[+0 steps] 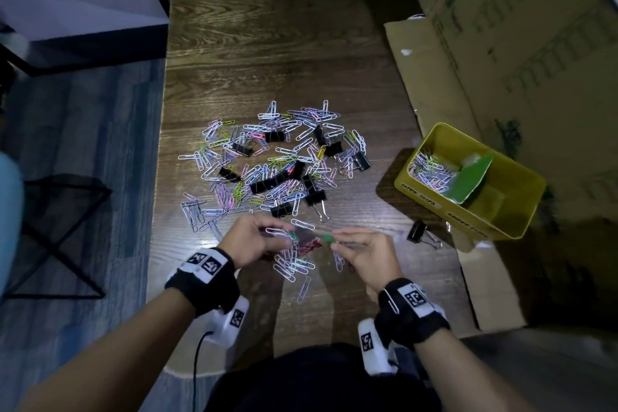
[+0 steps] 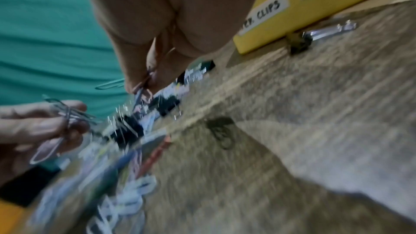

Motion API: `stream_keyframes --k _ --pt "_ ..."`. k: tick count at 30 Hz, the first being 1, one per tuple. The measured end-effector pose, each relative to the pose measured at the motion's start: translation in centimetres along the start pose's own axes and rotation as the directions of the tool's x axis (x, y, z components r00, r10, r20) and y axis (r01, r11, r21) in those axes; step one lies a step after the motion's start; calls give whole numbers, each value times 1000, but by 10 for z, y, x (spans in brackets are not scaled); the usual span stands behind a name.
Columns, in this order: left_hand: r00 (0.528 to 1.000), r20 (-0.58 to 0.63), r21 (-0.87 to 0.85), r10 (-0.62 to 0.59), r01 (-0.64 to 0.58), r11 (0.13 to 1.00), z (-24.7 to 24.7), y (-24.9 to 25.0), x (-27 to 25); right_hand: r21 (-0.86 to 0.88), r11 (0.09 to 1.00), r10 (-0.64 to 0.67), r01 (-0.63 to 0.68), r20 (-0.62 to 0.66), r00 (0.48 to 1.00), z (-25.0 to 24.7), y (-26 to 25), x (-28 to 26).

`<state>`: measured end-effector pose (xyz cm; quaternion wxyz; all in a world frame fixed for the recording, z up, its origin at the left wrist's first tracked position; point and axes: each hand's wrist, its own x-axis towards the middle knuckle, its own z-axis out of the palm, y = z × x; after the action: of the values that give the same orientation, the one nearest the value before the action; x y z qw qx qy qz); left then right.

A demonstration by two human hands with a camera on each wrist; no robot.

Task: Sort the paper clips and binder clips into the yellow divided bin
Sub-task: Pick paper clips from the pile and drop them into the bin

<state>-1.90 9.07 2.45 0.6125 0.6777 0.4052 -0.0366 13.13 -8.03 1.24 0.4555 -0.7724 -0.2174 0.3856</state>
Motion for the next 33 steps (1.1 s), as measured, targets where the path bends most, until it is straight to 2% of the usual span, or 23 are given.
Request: stream_keyframes --k 2,5,8,10,12,15,18,22,24,27,29,32,33 --pt "998 61 -30 27 -26 999 2 33 5 153 988 -24 33 -59 998 -23 -15 -3" --pt "979 165 -80 117 -104 991 18 91 20 243 959 -99 148 -203 974 -66 -33 -4" --pt "960 182 -132 212 -189 973 54 147 44 317 913 -124 256 -382 916 -110 -46 0" --pt "943 223 -137 247 -221 966 83 174 63 306 905 -122 295 -477 870 -137 -54 6" --pt "930 257 -36 262 -262 964 114 191 85 275 914 -106 298 -547 830 -161 -57 19" --pt "927 254 297 277 -348 889 156 200 115 170 953 -108 249 -580 807 -189 -53 49" --pt "901 337 544 273 -423 725 180 196 130 -39 985 -160 166 -543 825 -202 -49 81" --pt "848 436 624 300 -526 578 181 187 128 -307 948 -214 85 -418 883 -203 -49 110" --pt "810 497 628 311 -583 515 175 178 126 -404 914 -189 47 -321 928 -201 -49 121" --pt "745 609 629 272 -662 407 164 169 114 -486 874 -59 -2 -111 992 -191 -49 131" --pt "731 606 611 312 -680 406 159 159 104 -511 858 -30 42 30 999 -180 -53 129" --pt "757 538 593 370 -652 472 146 140 89 -552 825 -57 119 129 990 -164 -58 123" --pt "751 522 575 405 -660 484 140 132 84 -559 817 -71 140 144 987 -157 -59 120"
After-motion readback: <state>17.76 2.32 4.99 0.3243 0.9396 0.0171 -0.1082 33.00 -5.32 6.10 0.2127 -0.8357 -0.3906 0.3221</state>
